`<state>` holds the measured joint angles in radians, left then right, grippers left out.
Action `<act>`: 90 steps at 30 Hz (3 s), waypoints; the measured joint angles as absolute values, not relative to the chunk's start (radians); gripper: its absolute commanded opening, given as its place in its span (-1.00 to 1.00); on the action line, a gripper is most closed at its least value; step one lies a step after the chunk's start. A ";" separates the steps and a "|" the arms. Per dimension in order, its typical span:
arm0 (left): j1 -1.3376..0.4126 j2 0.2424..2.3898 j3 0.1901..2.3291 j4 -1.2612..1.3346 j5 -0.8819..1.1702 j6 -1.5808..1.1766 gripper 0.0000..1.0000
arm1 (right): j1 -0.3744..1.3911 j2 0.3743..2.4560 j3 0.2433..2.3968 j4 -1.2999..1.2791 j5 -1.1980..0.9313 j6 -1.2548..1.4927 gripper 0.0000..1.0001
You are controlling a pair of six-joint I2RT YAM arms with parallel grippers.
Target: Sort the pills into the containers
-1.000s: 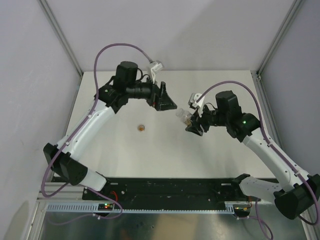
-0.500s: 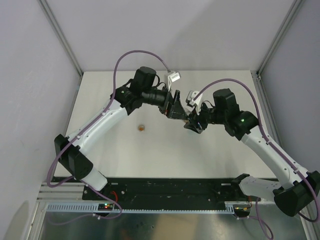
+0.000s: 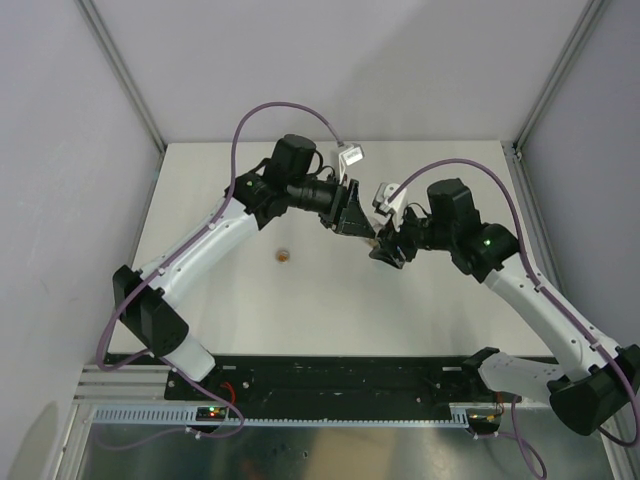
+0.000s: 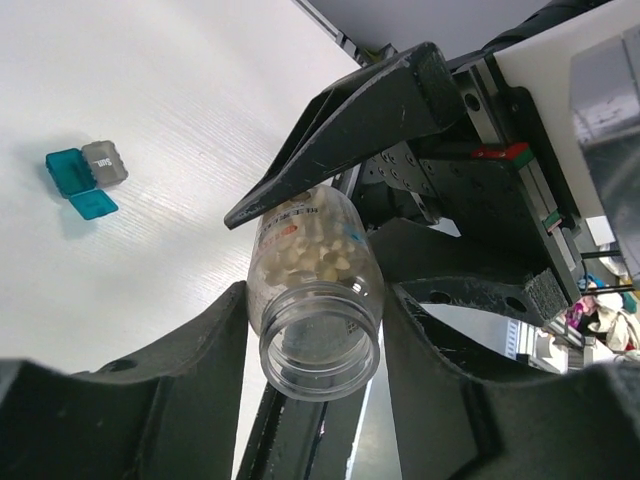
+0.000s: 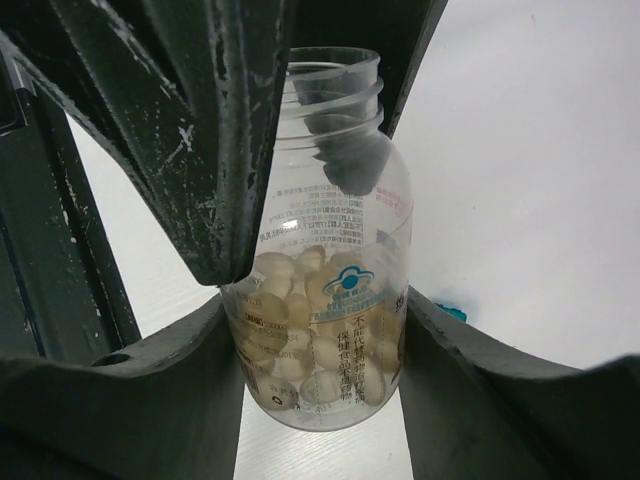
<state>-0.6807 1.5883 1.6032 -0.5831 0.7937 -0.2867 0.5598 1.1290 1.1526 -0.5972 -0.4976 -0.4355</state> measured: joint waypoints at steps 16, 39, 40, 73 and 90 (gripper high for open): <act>-0.671 1.588 1.603 -0.556 0.923 -0.284 -1.00 | 0.551 1.085 1.176 -0.640 -0.540 -0.395 0.26; -0.631 1.485 1.457 -0.420 1.081 -0.284 -1.00 | 0.503 1.028 1.256 -0.631 -0.736 -0.358 0.54; -0.628 1.477 1.452 -0.411 1.081 -0.290 -1.00 | 0.500 1.028 1.256 -0.631 -0.744 -0.355 0.54; -0.584 1.373 1.256 0.069 1.076 -0.675 -1.00 | 0.491 1.089 1.270 -0.566 -0.856 -0.304 0.32; -0.584 1.365 1.238 0.101 1.063 -0.693 -0.99 | 0.482 1.097 1.271 -0.548 -0.887 -0.277 -0.64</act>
